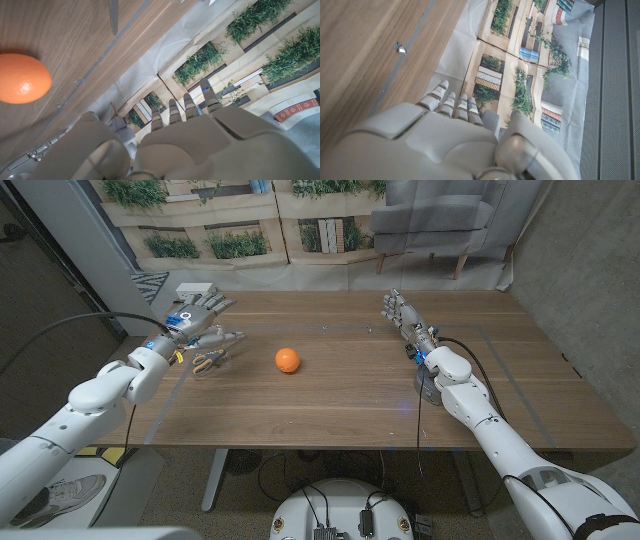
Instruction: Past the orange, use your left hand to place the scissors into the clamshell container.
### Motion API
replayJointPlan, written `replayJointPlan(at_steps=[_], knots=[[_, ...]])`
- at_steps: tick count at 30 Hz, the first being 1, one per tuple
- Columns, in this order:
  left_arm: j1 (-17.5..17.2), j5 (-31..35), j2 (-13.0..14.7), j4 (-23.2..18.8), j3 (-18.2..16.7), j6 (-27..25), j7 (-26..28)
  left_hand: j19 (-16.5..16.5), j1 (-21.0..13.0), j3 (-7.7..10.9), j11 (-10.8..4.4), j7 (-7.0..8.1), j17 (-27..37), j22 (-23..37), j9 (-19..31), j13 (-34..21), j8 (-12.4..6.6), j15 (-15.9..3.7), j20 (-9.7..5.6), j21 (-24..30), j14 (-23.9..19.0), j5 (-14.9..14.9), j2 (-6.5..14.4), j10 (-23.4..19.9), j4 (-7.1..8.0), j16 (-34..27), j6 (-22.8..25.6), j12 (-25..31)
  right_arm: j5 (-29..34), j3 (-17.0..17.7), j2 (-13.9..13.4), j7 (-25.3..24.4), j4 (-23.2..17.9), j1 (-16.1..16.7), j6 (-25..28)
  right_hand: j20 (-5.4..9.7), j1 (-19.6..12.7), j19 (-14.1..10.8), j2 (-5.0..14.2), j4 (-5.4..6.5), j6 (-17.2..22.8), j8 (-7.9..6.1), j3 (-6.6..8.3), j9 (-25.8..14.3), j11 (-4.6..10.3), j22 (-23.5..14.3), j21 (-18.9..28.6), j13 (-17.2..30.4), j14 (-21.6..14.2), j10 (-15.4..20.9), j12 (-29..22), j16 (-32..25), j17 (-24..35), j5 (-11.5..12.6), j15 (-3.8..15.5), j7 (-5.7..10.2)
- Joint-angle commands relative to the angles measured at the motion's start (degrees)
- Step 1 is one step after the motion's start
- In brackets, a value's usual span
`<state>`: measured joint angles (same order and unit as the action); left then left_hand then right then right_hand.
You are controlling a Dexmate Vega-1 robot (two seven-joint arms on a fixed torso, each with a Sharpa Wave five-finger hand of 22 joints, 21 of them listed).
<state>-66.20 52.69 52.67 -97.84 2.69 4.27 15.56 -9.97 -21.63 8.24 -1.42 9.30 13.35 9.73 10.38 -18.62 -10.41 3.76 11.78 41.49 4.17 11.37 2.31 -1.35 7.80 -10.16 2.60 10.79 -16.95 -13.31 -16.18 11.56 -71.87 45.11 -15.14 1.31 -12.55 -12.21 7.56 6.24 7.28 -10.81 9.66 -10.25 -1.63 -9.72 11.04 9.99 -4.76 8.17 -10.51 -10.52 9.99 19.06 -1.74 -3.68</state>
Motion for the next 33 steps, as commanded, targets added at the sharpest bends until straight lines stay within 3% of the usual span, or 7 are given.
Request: replayJointPlan(at_steps=[1, 6, 11, 20, 25, 33], knots=[[-0.6, -3.9, -2.9, 0.5, -2.7, 3.5, 3.6, -7.0, 1.9, -0.58, -0.46, 1.22, -0.8, 0.3, 0.1, 0.6, 0.37, 0.41, 0.50, -0.9, 1.0, 0.2, 0.5, 1.3, 0.51, -0.4, -2.1, 0.3, 0.0, -0.2, 0.0, 0.2, 0.1, -0.4, 0.5, 0.30, 0.2, -0.1, -0.18, -0.08, 0.2, -0.13, 0.31, -0.2, -0.02, -0.2, 0.1, 0.3, -0.6, 0.3, -0.1, -0.1, 0.1, -0.2, -0.17, -0.27], [-1.0, -4.4, -3.6, -0.7, -3.7, 3.9, 2.4, -8.1, 3.8, -1.00, -0.76, 1.92, -1.7, 0.3, 0.0, 1.6, 0.53, 0.91, 0.52, -2.5, 3.0, 0.2, 1.4, 3.7, 0.85, -0.2, -4.4, 0.0, 0.5, -0.5, -0.1, 0.3, 0.1, -0.6, 0.5, 0.31, 0.2, -0.1, -0.19, -0.10, 0.2, -0.13, 0.33, -0.2, -0.02, -0.2, 0.1, 0.3, -0.5, 0.3, -0.1, -0.1, 0.1, -0.2, -0.18, -0.26], [-0.6, -6.5, -4.9, -0.3, -4.5, 5.9, 2.5, -15.0, 7.3, -2.08, -1.28, 2.08, -2.6, 0.3, -0.2, 3.4, 0.40, 1.82, 0.46, -7.3, 5.5, 0.1, 2.1, 7.2, 1.11, -0.3, -6.7, -0.1, 0.8, -0.8, -0.1, 0.0, -0.5, -0.5, 0.9, 0.33, 0.2, -0.1, -0.20, -0.11, 0.3, -0.14, 0.34, -0.2, -0.02, -0.2, 0.1, 0.3, -0.5, 0.3, -0.1, -0.1, 0.1, -0.2, -0.19, -0.25], [0.5, -11.3, -6.5, -0.3, -5.6, 8.2, -3.8, -19.1, 13.3, -4.06, -1.17, 1.66, -2.7, 0.7, -0.2, 5.8, 0.64, 2.92, 0.45, -11.2, 11.7, 0.5, 3.1, 14.6, 1.80, 0.1, -14.2, -0.5, 1.2, -1.2, 0.1, -1.2, -2.2, 0.3, 2.1, 0.32, 0.2, -0.1, -0.25, -0.14, 0.3, -0.15, 0.35, -0.2, 0.01, -0.2, 0.1, 0.3, -0.5, 0.3, -0.1, -0.1, 0.1, -0.2, -0.18, -0.29], [1.2, -12.0, -8.0, 1.3, -6.0, 11.1, -1.9, -19.5, 13.9, -4.27, -1.17, 1.68, -2.7, 0.7, -0.2, 6.0, 0.36, 2.95, 0.47, -11.5, 11.6, 0.6, 3.1, 14.3, 1.87, -0.1, -13.9, -0.1, 1.8, -1.5, 0.0, -1.8, -3.0, 0.6, 2.6, 0.27, 0.2, -0.1, -0.28, -0.13, 0.3, -0.16, 0.33, -0.2, -0.13, -0.2, 0.1, 0.3, -0.7, 0.4, -0.1, -0.2, 0.1, -0.2, -0.17, -0.29], [2.6, -19.3, -12.5, 4.9, -7.9, 17.7, -0.5, -19.2, 15.8, -4.95, -1.14, 1.81, -2.7, 0.8, -0.3, 6.6, -0.33, 2.71, 0.44, -12.0, 10.1, 0.8, 3.3, 12.2, 2.06, -1.0, -12.3, 0.9, 2.9, -2.0, -0.5, -3.0, -4.9, 1.0, 3.5, 0.21, 0.4, -0.3, -0.36, -0.05, 0.4, -0.19, 0.25, -0.2, -0.28, -0.2, 0.2, 0.3, -0.8, 0.6, -0.2, -0.2, 0.1, -0.2, -0.19, -0.43]])
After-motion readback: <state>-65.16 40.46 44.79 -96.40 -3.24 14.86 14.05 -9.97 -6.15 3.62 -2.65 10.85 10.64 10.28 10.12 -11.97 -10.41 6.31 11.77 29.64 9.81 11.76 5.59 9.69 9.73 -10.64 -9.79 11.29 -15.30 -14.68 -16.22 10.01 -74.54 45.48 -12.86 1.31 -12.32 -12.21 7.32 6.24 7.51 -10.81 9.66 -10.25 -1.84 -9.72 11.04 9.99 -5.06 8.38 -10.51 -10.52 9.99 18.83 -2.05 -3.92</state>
